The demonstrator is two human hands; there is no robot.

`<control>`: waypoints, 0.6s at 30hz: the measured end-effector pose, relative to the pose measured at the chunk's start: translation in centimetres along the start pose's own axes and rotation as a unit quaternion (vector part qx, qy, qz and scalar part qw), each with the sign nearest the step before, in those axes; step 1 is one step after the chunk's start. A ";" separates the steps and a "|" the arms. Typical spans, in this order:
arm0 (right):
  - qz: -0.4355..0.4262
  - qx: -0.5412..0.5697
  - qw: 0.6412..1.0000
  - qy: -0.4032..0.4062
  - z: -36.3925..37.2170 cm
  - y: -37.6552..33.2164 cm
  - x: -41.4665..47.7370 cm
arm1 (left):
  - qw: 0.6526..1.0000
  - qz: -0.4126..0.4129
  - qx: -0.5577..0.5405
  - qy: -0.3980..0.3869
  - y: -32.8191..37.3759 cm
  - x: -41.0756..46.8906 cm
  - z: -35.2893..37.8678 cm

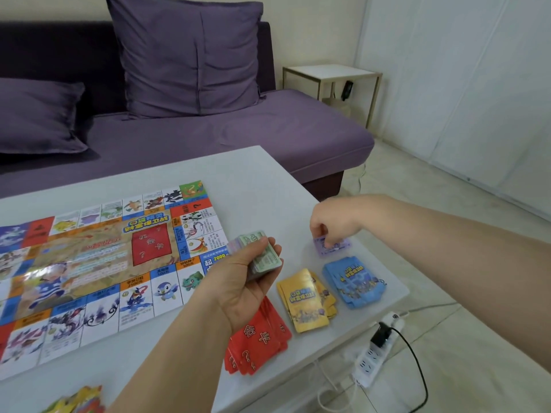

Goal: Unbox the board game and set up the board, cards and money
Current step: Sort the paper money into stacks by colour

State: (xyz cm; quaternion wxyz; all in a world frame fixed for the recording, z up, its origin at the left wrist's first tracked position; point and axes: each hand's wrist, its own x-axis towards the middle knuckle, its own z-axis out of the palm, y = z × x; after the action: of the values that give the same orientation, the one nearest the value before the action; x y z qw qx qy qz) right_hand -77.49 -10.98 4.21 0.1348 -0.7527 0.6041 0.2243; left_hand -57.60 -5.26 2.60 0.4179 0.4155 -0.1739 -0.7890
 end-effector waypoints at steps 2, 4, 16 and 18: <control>-0.001 0.006 0.999 0.036 0.2 -0.2 -0.2 | 1.000 0.000 0.001 -0.001 0.0 0.0 0.0; 0.005 0.026 0.997 0.077 0.5 -0.3 -0.5 | 1.000 -0.003 0.002 0.000 0.0 -0.1 0.0; 0.018 0.157 0.972 0.176 3.4 0.1 -2.2 | 1.000 -0.005 -0.017 0.013 0.5 -0.7 -0.5; 0.026 0.175 0.964 0.200 3.2 0.0 -2.6 | 1.000 0.002 -0.014 0.014 0.5 -0.6 -0.8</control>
State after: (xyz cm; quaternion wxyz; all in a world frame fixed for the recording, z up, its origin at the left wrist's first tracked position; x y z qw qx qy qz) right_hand -78.47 -7.21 2.75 0.1348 -0.7307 0.6682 -0.0360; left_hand -56.55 -4.97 2.77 0.4279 0.4203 -0.1579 -0.7844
